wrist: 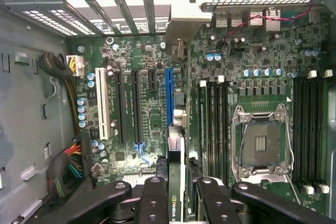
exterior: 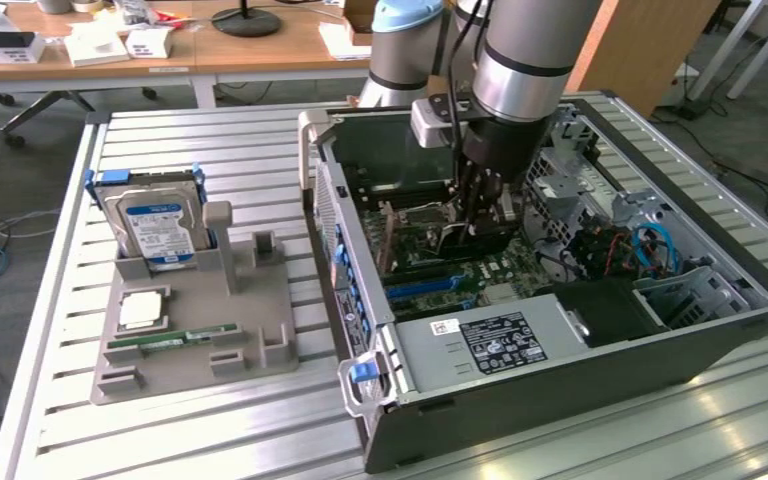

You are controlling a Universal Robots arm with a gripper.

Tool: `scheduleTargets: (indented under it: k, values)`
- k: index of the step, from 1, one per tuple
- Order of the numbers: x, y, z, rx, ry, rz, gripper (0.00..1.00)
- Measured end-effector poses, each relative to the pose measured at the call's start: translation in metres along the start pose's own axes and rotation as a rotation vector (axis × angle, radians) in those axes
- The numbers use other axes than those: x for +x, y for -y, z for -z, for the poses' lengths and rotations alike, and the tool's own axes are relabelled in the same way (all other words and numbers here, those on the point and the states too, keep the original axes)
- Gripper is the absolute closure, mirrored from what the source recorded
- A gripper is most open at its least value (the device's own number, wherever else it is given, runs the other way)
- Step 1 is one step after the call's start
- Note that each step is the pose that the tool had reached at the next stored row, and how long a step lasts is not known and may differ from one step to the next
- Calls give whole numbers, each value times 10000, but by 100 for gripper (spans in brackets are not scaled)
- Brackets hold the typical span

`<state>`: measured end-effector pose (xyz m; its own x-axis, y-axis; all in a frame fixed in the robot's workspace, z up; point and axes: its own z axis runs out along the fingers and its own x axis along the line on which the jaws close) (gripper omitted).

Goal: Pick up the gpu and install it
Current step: 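Insert the gpu into the slot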

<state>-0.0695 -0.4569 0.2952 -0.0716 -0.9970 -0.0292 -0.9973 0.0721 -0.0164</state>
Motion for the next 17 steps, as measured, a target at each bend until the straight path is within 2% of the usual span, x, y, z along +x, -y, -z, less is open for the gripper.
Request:
scheduleTargets:
  k: [17]
  values:
    - [2, -8, -47, 0, 0, 0, 74]
